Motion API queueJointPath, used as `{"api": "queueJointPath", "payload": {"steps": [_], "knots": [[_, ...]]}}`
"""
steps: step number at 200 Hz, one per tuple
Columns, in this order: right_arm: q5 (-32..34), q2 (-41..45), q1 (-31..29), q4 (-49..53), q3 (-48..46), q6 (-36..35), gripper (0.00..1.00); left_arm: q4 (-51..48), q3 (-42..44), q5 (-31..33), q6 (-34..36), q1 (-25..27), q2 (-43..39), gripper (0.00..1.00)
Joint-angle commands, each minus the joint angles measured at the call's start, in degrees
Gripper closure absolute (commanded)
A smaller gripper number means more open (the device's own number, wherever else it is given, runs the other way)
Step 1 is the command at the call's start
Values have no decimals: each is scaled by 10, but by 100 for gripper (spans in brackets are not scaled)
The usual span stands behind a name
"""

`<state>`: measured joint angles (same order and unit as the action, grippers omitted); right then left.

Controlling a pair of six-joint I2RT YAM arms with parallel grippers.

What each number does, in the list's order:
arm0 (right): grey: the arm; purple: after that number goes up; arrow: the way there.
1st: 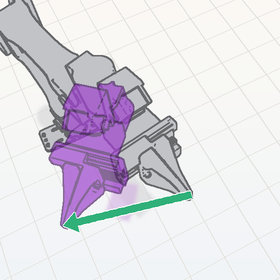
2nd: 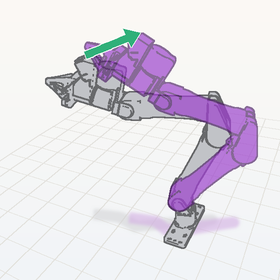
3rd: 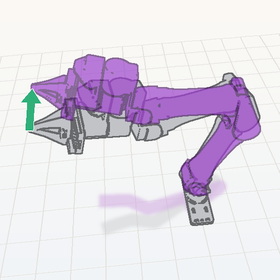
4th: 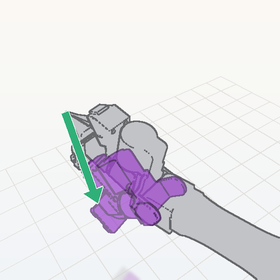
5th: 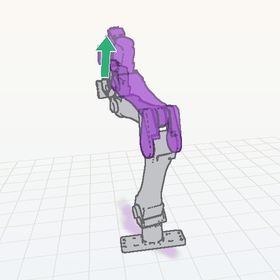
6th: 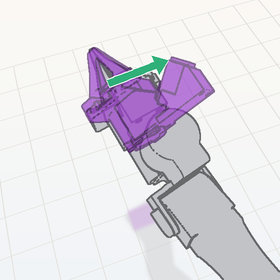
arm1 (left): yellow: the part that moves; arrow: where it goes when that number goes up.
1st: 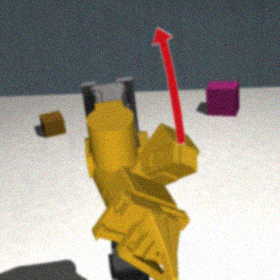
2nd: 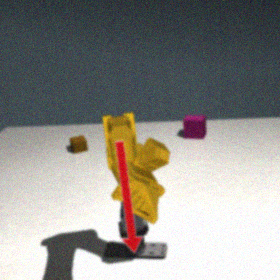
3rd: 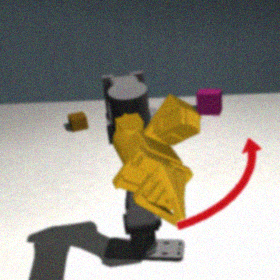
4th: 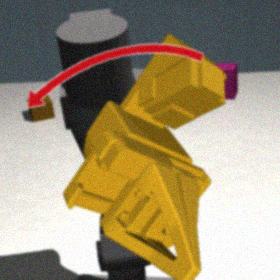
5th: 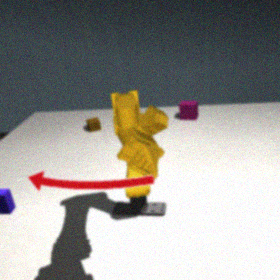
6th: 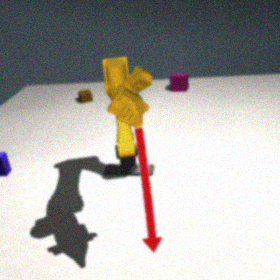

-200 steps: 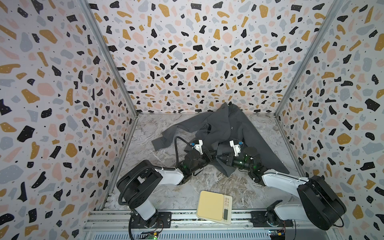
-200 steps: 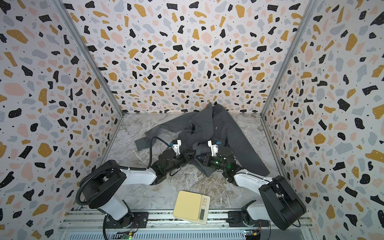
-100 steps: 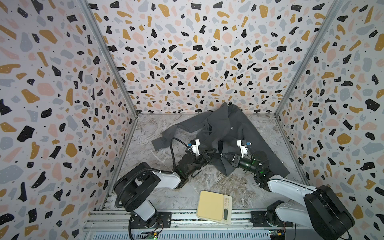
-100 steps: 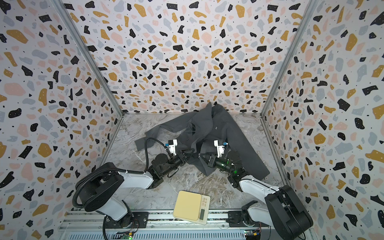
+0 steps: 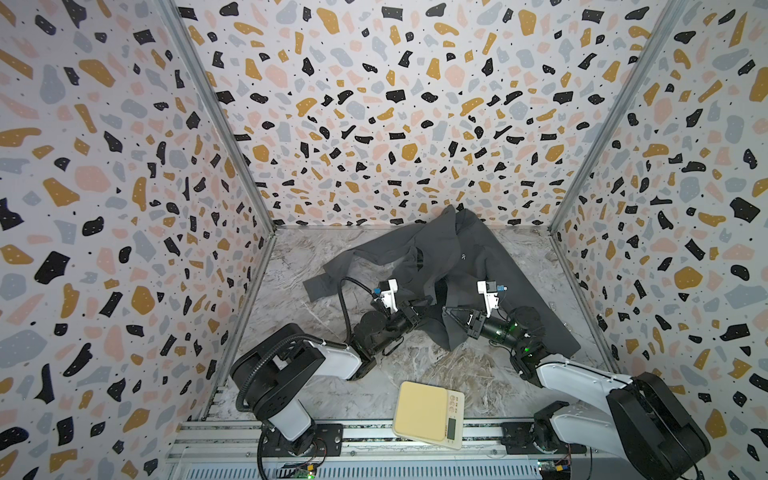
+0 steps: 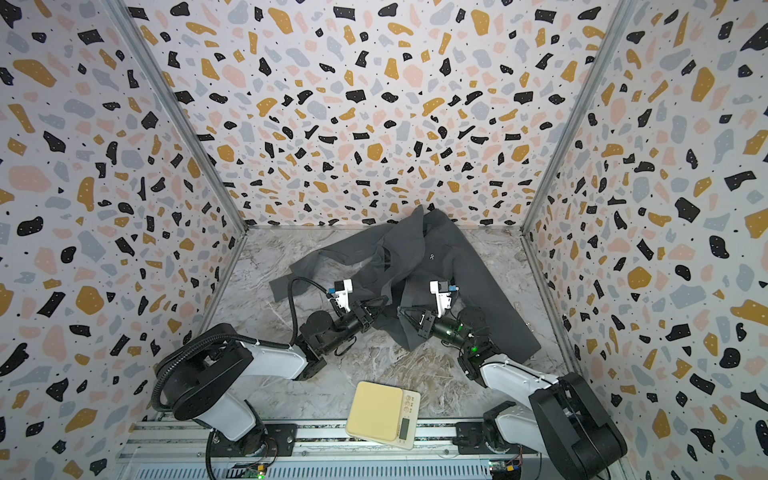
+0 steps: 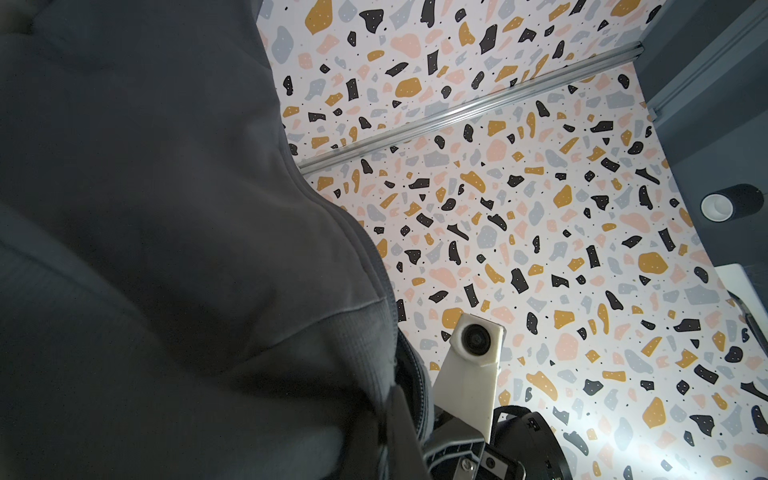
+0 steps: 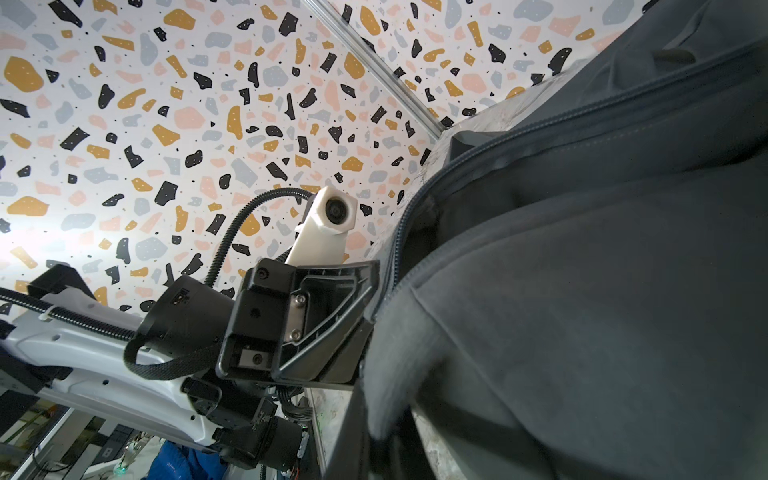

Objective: Zip up the jacket

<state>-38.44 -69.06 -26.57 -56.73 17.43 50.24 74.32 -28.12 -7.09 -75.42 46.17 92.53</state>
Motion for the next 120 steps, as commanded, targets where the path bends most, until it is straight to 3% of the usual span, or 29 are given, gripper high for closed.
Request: {"api": "queueJointPath", "payload": {"steps": [1,120], "knots": [[-35,-10,1,-50,12,1,100,72,-5,-15,9,6,1,100],[-52,-48,0,-114,14,35,100,85,-6,-22,18,9,8,100]]}}
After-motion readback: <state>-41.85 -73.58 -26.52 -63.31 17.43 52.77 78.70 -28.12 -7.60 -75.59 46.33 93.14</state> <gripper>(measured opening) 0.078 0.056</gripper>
